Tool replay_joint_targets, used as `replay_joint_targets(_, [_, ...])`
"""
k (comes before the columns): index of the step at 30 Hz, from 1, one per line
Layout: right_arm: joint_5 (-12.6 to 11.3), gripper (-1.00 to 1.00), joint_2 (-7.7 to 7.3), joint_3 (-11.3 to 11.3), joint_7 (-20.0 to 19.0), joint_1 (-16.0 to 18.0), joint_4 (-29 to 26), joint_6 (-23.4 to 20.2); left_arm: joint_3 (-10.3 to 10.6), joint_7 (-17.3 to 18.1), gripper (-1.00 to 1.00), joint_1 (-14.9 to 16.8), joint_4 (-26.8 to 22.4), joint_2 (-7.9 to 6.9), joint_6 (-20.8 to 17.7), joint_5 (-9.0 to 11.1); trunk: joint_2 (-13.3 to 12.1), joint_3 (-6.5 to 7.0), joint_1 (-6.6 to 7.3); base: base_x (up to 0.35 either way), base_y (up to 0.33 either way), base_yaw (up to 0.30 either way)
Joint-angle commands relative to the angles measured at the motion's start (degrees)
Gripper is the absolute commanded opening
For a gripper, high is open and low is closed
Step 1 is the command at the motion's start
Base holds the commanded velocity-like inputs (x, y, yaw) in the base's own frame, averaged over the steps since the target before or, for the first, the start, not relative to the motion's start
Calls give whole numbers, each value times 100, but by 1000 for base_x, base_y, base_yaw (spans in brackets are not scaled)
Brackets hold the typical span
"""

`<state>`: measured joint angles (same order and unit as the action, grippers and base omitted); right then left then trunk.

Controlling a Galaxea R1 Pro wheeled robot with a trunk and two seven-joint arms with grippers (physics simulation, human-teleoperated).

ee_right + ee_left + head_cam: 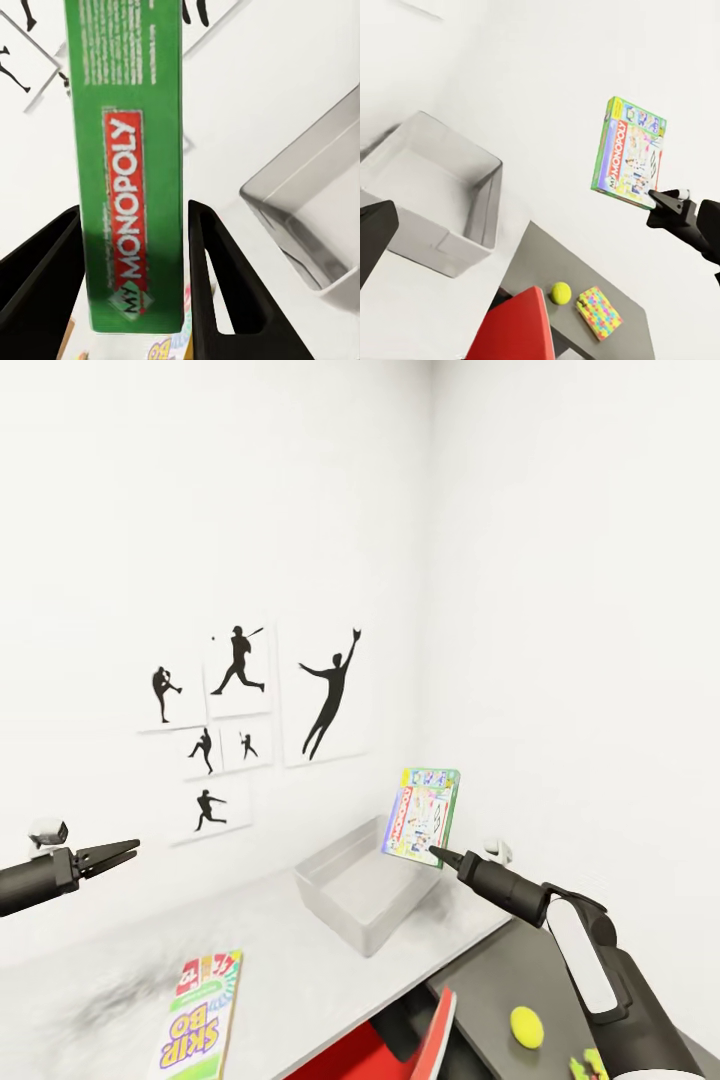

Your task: Put all the toys in the child's room - the three board games (two on the bed and one on the table), the two jigsaw puzzles on the table, and the tennis ball on the table - inside the toy box on the table in the child's room.

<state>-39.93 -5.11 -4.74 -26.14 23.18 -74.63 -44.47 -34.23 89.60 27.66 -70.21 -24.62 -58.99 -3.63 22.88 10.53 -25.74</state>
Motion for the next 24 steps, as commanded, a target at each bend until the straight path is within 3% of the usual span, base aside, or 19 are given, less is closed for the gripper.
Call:
replay_joint_targets(1, [-6, -100, 1, -11, -18, 3, 3, -36, -5, 40, 100, 1, -1, 1, -60, -36, 4, -3, -4, 197, 69, 0])
replay_joint_targets(11, [-12, -100, 1, -14, -27, 3, 9, -36, -10, 40, 100, -6, -1, 1, -60, -33, 4, -46, -4, 171, 12, -11])
replay_joint_targets(24, [-12, -100, -4, -18, -40, 3, 8, -35, -14, 40, 100, -6, -1, 1, -51, -33, 4, -65, -4, 42, 0, -7])
